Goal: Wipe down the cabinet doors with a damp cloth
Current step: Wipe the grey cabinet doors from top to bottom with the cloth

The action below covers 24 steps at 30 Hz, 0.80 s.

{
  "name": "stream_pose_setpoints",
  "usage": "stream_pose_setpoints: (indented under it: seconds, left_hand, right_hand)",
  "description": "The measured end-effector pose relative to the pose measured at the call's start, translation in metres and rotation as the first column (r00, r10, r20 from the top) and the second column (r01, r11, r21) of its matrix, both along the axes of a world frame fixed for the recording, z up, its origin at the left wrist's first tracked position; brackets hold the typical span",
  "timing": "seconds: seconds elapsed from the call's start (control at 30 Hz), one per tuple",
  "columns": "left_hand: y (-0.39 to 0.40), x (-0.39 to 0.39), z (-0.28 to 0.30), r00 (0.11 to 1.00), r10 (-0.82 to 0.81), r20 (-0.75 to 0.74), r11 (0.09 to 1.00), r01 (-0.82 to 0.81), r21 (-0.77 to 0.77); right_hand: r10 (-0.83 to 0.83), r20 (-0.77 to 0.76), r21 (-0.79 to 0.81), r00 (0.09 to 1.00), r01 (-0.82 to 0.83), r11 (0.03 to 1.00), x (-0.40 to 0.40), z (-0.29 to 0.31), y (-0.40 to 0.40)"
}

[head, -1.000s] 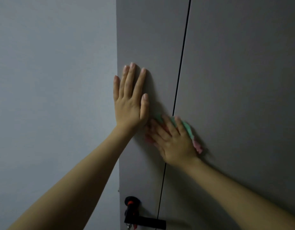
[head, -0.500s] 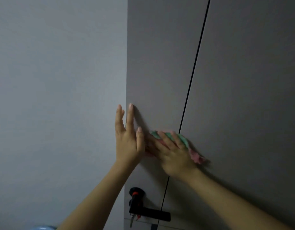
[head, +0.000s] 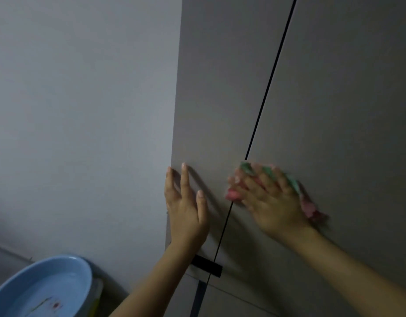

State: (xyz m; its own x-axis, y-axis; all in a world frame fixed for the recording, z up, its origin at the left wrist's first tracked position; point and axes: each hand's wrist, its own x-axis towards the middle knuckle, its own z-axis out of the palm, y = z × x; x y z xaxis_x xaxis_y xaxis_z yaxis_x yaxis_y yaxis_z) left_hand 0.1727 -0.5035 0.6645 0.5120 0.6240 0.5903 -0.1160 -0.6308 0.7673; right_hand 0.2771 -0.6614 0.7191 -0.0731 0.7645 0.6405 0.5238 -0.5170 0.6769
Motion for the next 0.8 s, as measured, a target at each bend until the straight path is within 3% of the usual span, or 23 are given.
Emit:
stream_pose_setpoints:
  seconds: [0.1, 0.2, 0.23, 0.3, 0.4, 0.47, 0.6, 0.7, 0.73, 0.8]
  left_hand:
    - [-0.015, -0.009, -0.025, 1.000, 0.005, 0.000, 1.000, -0.005, -0.002]
    - [-0.017, -0.008, -0.047, 1.000, -0.005, 0.024, 1.000, 0.005, -0.016]
    - [-0.014, -0.005, -0.052, 0.998, -0.020, 0.057, 1.000, 0.021, -0.012]
    - [-0.005, 0.001, -0.062, 0.992, -0.013, 0.124, 1.000, 0.013, 0.000]
    - [-0.003, 0.002, -0.074, 0.979, 0.010, 0.202, 1.000, -0.010, -0.001]
    - [-0.004, 0.002, -0.081, 0.974, -0.015, 0.226, 0.999, 0.004, 0.049]
    - [0.003, 0.007, -0.084, 0.987, 0.020, 0.160, 0.985, -0.047, 0.165]
    - [0.007, 0.007, -0.085, 0.989, 0.055, 0.140, 0.973, -0.084, 0.214]
    - [0.008, 0.008, -0.085, 0.990, 0.058, 0.132, 0.969, -0.087, 0.230]
    - [0.011, 0.010, -0.085, 0.992, 0.048, 0.116, 0.962, -0.077, 0.262]
  right_hand:
    - [-0.063, -0.017, 0.123, 0.998, 0.065, 0.990, 0.002, 0.019, -0.034]
    - [-0.059, -0.045, 0.317, 0.997, 0.070, 0.946, -0.005, 0.019, -0.001]
    - [-0.036, -0.037, 0.314, 0.999, 0.046, 0.948, -0.007, 0.010, 0.022]
    - [0.000, 0.003, 0.154, 1.000, 0.000, 0.988, -0.012, -0.014, 0.062]
    - [0.036, 0.068, -0.033, 0.997, -0.034, 0.999, -0.004, -0.031, 0.049]
    - [-0.005, 0.097, -0.006, 0.995, 0.006, 1.000, -0.001, -0.027, 0.025]
    - [-0.040, 0.077, 0.266, 0.996, 0.018, 0.964, -0.006, -0.019, 0.053]
    - [0.011, 0.117, 0.092, 0.993, -0.022, 0.996, -0.006, -0.051, 0.090]
    - [0.021, 0.151, 0.010, 0.988, -0.023, 1.000, -0.001, -0.056, 0.080]
    - [0.034, 0.217, -0.005, 0.976, -0.034, 0.999, 0.010, -0.060, 0.041]
